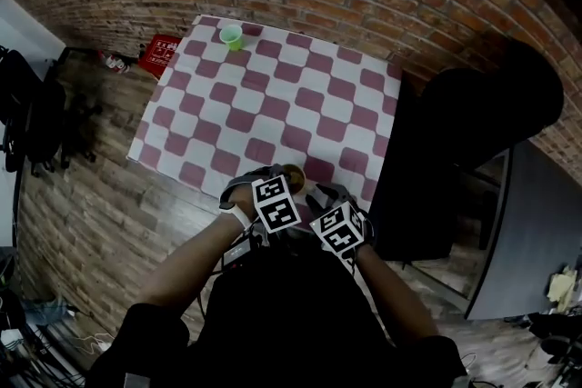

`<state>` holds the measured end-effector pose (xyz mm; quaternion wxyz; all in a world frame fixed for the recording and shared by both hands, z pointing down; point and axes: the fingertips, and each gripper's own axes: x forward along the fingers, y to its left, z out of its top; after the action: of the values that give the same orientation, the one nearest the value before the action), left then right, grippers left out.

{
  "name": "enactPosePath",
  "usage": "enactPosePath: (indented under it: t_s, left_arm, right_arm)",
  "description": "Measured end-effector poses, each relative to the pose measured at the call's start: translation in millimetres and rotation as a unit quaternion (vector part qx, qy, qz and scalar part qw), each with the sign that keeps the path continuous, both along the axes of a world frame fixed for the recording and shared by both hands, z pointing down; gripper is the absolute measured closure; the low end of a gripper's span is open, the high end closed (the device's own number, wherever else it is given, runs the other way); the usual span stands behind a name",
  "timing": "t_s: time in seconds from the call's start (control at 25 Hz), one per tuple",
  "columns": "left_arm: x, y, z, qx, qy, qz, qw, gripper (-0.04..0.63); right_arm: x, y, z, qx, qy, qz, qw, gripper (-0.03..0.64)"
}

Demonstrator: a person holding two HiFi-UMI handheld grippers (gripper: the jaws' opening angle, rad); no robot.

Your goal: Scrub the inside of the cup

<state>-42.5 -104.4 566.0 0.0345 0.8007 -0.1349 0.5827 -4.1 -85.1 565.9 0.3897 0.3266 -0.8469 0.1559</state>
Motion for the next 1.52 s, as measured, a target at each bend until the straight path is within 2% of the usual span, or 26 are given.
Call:
enactPosePath:
  t_s: [0.12,0.2,0.36,0.48,0.56,0.68,0.8,0.92,1.04,1.12,1.32,1.52]
  left_arm:
    - [0.7,-7.7,-1.2,0.025,-0.006,0.006,0.9997,0.523]
    - [0.3,-14.0,-9.1,0.056,0.005,0.005,0.9984,0.523]
    - [-5.7,-17.6,-50.6,0.129,0.063,-0.009,0.9897,0.523]
    - [-14.8,-12.9,-91.4,0.159,0.114,-0.027,0.9803,0.523]
    - [-22.4,-10.9,-113.0,0.173,0.133,-0.04,0.9751,0.523]
    - [-28.5,-8.0,-123.7,0.156,0.156,-0.071,0.9727,0.523]
    - [-21.2,-1.9,-110.5,0.093,0.184,-0.101,0.9733,0.523]
    - [-21.8,-2.2,-76.3,0.05,0.146,-0.125,0.9801,0.523]
    - [-18.3,-4.7,-42.7,0.006,0.123,-0.156,0.98,0.523]
    - [-16.3,-6.8,-25.9,-0.004,0.096,-0.161,0.9823,0.523]
    - [-7.0,-11.7,-4.1,0.026,0.01,-0.1,0.9946,0.523]
    - [-10.5,-14.6,-4.8,0.073,-0.053,-0.047,0.9948,0.523]
  right_arm:
    - [4.5,-2.7,-1.2,0.002,-0.001,0.009,1.0,0.477]
    - [6.0,-3.7,-3.0,0.003,-0.002,0.013,1.0,0.477]
    - [7.3,-3.9,-6.5,0.006,-0.007,0.018,1.0,0.477]
    - [9.7,-3.2,-8.4,0.002,-0.012,0.025,1.0,0.477]
    - [11.2,-3.4,-11.0,0.003,-0.014,0.028,0.999,0.477]
    - [10.4,-5.2,-16.5,0.011,-0.018,0.031,0.999,0.477]
    - [7.4,-4.2,-20.3,0.014,-0.021,0.033,0.999,0.477]
    - [5.2,-3.6,-23.3,0.018,-0.02,0.031,0.999,0.477]
    - [6.6,-0.1,-23.8,0.019,-0.018,0.034,0.999,0.477]
    - [7.3,4.0,-22.5,0.016,-0.017,0.035,0.999,0.477]
    - [13.1,7.1,-20.1,0.016,-0.016,0.041,0.999,0.477]
    - [14.8,9.8,-16.5,0.016,-0.02,0.049,0.998,0.477]
